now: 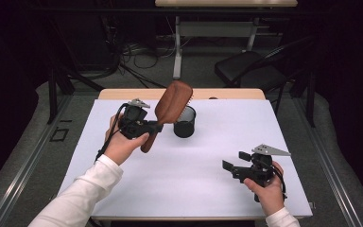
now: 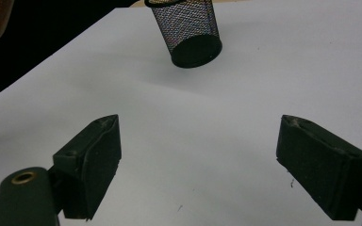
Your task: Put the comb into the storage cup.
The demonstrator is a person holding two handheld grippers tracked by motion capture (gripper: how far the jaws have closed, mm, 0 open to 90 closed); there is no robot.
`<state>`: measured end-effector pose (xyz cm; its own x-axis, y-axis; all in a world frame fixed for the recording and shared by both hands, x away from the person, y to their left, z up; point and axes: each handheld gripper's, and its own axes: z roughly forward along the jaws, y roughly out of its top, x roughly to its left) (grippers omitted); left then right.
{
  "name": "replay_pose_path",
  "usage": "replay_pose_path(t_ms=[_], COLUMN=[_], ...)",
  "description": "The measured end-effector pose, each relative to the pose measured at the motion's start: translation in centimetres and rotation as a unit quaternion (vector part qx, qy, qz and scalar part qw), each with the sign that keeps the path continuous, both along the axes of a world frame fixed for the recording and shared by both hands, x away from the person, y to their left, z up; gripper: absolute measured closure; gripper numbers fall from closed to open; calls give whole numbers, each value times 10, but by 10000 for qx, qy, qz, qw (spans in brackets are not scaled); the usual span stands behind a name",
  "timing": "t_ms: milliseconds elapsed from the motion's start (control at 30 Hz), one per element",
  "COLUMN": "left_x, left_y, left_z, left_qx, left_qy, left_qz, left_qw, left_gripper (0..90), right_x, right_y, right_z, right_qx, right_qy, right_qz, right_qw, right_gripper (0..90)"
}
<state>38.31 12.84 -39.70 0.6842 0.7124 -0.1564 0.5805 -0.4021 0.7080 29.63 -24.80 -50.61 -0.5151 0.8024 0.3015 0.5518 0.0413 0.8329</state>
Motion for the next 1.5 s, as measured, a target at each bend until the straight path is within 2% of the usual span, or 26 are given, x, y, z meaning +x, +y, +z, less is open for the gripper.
replay_pose_path(t_ms=[467, 900, 1167, 1500], left_x=[0, 1, 2, 3], left_y=[-3, -7, -12, -16], left_z=[7, 7, 5, 5], left_qx=[-20, -28, -28, -38], left_qy=[-24, -30, -14, -19], left_qz=[0, -16, -45, -70], left_qw=[10000, 10000, 10000, 10000], left_gripper=[730, 731, 731, 730], right_x=[15, 31, 39, 48], right_y=[14, 14, 15, 19], right_z=[18, 32, 35, 44], right_qx=[-314, -293, -321, -397], right_qy=[139, 324, 577, 602], right_qz=[241, 258, 332, 360], right_qw=[9991, 9987, 9973, 9967], right_gripper=[138, 138, 138, 138])
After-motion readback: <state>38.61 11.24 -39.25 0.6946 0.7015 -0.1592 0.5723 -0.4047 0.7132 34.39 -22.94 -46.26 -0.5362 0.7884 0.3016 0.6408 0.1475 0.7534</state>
